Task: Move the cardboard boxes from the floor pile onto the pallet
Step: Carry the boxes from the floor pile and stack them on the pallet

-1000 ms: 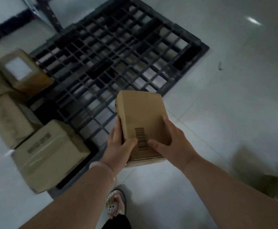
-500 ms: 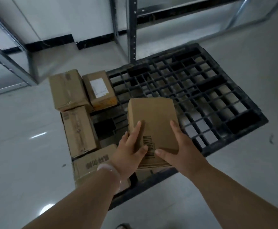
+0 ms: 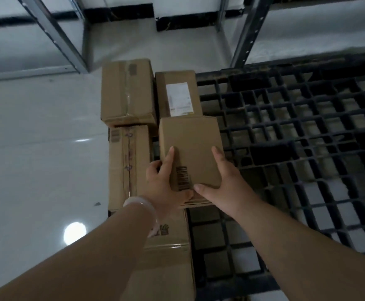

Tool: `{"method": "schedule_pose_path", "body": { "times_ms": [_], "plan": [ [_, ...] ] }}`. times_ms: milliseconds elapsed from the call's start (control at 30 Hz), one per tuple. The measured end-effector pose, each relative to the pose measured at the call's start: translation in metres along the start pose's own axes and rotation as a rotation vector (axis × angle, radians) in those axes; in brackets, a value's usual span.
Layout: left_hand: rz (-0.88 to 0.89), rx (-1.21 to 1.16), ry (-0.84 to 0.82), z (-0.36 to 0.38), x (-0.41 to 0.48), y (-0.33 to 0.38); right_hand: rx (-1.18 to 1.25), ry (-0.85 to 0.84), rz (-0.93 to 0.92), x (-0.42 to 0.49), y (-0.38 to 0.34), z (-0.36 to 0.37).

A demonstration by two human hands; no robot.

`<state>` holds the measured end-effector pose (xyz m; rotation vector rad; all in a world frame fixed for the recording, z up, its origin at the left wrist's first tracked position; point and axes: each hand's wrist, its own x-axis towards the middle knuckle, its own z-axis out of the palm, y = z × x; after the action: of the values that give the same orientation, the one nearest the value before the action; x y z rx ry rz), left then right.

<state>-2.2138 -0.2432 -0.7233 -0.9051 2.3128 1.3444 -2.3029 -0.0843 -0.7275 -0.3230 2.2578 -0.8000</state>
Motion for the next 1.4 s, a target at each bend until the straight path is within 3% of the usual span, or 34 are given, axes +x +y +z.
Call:
{"method": "schedule_pose_path", "body": {
  "times_ms": [133,300,500,700,933,1167,1400],
  "plan": [
    [-0.077,0.052,0.058,0.012,0.027,-0.011,0.044,-0.008,0.013,0.036,0.011,0.014],
    [-0.051,0.044,0.108,0.017,0.049,-0.019,0.008,-0.016,-0.037,0.064,0.015,0.020],
    [-0.150,0.363,0.050,0.022,0.059,-0.039,-0.149,-0.170,-0.017,0.077,0.023,0.044],
    [-0.141,0.621,0.058,0.028,0.057,-0.050,-0.255,-0.207,-0.035,0.079,0.028,0.056],
    [0.075,0.611,0.093,0.022,0.026,-0.055,-0.295,-0.105,-0.065,0.050,0.035,0.038],
    [0.173,0.744,0.009,0.033,-0.016,-0.026,-0.554,-0.122,-0.056,-0.020,0.048,0.030],
    [0.462,0.998,-0.106,0.087,-0.063,0.045,-0.489,0.126,0.047,-0.132,0.088,0.011]
  ]
}}
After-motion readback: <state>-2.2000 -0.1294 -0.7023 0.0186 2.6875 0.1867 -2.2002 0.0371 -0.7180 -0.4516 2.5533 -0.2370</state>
